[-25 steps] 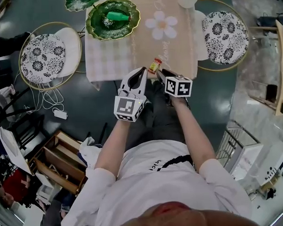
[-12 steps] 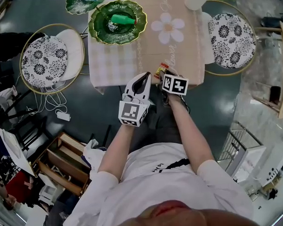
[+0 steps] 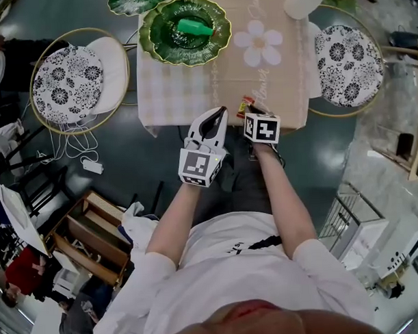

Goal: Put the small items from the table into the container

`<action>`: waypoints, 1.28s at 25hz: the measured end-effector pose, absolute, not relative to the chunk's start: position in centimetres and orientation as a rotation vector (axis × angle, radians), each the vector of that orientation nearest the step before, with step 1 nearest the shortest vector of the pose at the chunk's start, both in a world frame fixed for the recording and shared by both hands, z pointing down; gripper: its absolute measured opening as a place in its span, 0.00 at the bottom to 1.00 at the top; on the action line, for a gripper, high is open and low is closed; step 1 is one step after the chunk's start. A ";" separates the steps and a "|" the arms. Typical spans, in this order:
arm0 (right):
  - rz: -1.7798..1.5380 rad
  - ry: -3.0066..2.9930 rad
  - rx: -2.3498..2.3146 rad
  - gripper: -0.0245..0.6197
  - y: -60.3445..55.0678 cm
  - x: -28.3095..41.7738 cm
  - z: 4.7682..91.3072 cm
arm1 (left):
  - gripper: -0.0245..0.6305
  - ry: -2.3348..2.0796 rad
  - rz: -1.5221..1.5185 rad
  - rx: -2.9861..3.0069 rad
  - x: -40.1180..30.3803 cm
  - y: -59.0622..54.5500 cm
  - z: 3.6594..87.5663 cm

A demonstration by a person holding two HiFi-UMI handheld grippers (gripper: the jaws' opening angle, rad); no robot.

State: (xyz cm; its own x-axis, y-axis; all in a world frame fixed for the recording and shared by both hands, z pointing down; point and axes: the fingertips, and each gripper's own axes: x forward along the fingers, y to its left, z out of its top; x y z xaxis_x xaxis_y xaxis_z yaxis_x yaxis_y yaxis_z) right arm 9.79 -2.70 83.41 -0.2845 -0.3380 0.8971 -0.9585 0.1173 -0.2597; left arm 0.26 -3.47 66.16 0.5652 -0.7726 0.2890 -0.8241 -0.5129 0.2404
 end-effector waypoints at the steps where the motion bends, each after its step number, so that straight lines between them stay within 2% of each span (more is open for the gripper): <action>1: 1.191 -1.746 1.267 0.09 -2.6 9.7 83.1 | 0.05 -1.303 0.205 2.451 0.2 -3.5 66.2; 14: 1.182 -1.992 1.209 0.09 -3.2 8.7 73.6 | 0.05 -1.325 0.206 2.466 0.4 -3.0 62.7; 32: 0.985 -2.274 1.097 0.09 -4.1 4.3 56.7 | 0.05 -1.464 0.142 2.535 -0.7 -2.3 50.8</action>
State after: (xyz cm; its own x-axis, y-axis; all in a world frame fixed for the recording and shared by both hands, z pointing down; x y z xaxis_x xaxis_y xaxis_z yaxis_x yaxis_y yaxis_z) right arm 4.32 -4.06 56.73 -0.5957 -0.4958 0.6319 -0.8001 0.4351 -0.4129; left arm -0.69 -2.28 50.78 0.5018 -0.8445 0.1873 -0.8647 -0.4843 0.1329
